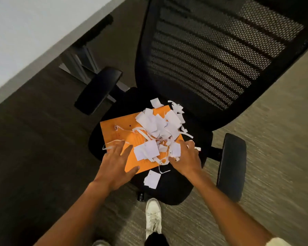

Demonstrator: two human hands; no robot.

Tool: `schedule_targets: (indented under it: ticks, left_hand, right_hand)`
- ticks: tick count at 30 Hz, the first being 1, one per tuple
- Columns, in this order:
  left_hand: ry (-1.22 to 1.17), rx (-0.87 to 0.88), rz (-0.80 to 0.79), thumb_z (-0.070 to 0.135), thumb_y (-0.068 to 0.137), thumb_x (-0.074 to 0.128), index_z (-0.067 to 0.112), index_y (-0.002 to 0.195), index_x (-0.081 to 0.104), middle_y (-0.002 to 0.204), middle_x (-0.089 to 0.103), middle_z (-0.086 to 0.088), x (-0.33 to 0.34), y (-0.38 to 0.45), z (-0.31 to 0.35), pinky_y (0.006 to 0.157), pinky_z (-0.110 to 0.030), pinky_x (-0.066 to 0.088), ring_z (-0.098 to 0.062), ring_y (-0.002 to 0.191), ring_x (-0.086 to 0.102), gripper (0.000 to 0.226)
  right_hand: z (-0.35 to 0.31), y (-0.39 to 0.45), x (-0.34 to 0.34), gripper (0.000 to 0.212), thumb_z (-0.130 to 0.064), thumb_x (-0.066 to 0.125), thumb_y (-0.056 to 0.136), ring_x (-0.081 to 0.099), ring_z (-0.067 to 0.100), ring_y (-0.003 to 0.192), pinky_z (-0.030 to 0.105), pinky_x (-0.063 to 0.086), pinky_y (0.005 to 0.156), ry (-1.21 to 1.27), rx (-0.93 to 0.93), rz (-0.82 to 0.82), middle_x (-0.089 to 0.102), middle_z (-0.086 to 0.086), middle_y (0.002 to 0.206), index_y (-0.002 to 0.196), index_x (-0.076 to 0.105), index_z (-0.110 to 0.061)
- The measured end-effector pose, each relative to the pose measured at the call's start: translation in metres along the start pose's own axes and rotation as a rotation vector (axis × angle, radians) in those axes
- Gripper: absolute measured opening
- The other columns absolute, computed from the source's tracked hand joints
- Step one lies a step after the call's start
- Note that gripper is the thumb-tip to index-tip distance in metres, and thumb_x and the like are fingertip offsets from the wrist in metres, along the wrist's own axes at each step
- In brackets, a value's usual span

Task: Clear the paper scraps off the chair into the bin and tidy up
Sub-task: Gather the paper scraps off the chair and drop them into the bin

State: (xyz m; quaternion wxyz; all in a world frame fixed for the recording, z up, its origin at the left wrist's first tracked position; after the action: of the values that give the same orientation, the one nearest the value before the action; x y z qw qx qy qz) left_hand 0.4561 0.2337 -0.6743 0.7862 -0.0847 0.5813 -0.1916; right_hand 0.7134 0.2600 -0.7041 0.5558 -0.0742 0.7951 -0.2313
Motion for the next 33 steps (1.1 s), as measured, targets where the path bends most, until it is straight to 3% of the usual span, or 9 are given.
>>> schedule_targets:
  ticks: [5,8,13,15,19,23,29,33]
  left_hand:
    - [0.072,-0.012,-0.102,0.063,0.083,0.053,0.027,0.152,0.014,0.163,0.004,-0.009,0.045,0.03,0.013,0.118,-0.053,0.019,-0.035,0.149,0.007,0.088]
    - [0.122,-0.025,-0.133,0.064,0.084,0.051,0.029,0.153,0.006,0.163,-0.005,-0.008,0.062,0.05,0.02,0.119,-0.052,0.016,-0.033,0.15,0.001,0.09]
    - [0.119,-0.036,-0.119,0.06,0.082,0.057,0.03,0.152,0.002,0.163,-0.003,-0.009,0.085,0.081,0.027,0.119,-0.053,0.019,-0.034,0.15,0.003,0.094]
    - [0.123,-0.038,-0.117,0.057,0.082,0.061,0.032,0.152,0.004,0.163,0.0,-0.01,0.093,0.089,0.03,0.117,-0.053,0.021,-0.035,0.149,0.006,0.093]
    - [0.136,-0.006,-0.113,0.05,0.073,0.072,0.033,0.145,0.027,0.157,0.02,-0.015,0.108,0.1,0.032,0.108,-0.049,0.035,-0.037,0.142,0.025,0.086]
    - [0.126,-0.011,-0.072,0.026,0.069,0.079,0.025,0.143,0.036,0.147,0.033,-0.017,0.115,0.102,0.037,0.094,-0.043,0.044,-0.036,0.129,0.038,0.086]
    - [0.029,-0.071,-0.007,-0.002,0.076,0.061,0.01,0.126,0.055,0.12,0.051,-0.019,0.117,0.101,0.04,0.069,-0.041,0.045,-0.037,0.101,0.05,0.051]
    - [-0.145,-0.052,0.04,-0.001,0.08,0.056,0.014,0.124,0.056,0.108,0.057,-0.018,0.115,0.091,0.032,0.071,-0.046,0.053,-0.038,0.093,0.056,0.046]
  right_hand:
    - [0.015,0.023,0.035,0.079,-0.05,0.073,0.075,0.033,0.033,0.13,0.041,0.049,0.092,0.039,0.0,-0.042,0.025,0.006,0.145,0.139,0.031,-0.032]
    - [0.018,0.035,0.047,0.085,-0.053,0.077,0.07,0.033,0.033,0.13,0.041,0.048,0.092,0.048,0.009,-0.045,0.022,0.005,0.147,0.138,0.03,-0.032]
    - [0.007,0.051,0.063,0.1,-0.063,0.074,0.063,0.035,0.033,0.13,0.047,0.053,0.091,0.097,-0.004,-0.032,0.025,0.007,0.144,0.142,0.017,-0.042]
    - [0.001,0.052,0.069,0.093,-0.056,0.073,0.071,0.034,0.033,0.131,0.045,0.053,0.092,0.097,-0.013,-0.037,0.022,0.008,0.147,0.143,0.015,-0.045]
    - [-0.01,0.055,0.079,0.063,-0.042,0.064,0.087,0.041,0.033,0.128,0.041,0.051,0.095,0.162,-0.053,-0.031,0.024,0.008,0.147,0.141,0.032,-0.04]
    - [-0.017,0.058,0.08,0.058,-0.02,0.069,0.086,0.046,0.027,0.13,0.031,0.048,0.099,0.188,-0.092,-0.036,0.023,0.004,0.15,0.137,0.043,-0.032]
    - [-0.018,0.057,0.073,0.055,-0.013,0.075,0.08,0.046,0.019,0.127,0.017,0.036,0.09,0.313,-0.11,-0.082,0.035,0.002,0.143,0.13,0.054,-0.023]
    - [-0.016,0.054,0.064,0.04,-0.009,0.067,0.085,0.052,0.018,0.12,0.014,0.036,0.092,0.444,-0.068,-0.043,0.05,0.004,0.131,0.123,0.06,-0.018]
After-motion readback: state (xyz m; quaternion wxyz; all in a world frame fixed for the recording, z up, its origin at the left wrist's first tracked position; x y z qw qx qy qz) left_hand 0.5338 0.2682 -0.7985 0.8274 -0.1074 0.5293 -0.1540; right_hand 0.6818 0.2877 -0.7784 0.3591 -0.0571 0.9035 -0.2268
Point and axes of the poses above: each hand's wrist, its own y-axis towards the middle knuckle, its own x-axis out of the palm, z = x × y, the point moved 1 cm from there along y, towards the middle knuckle
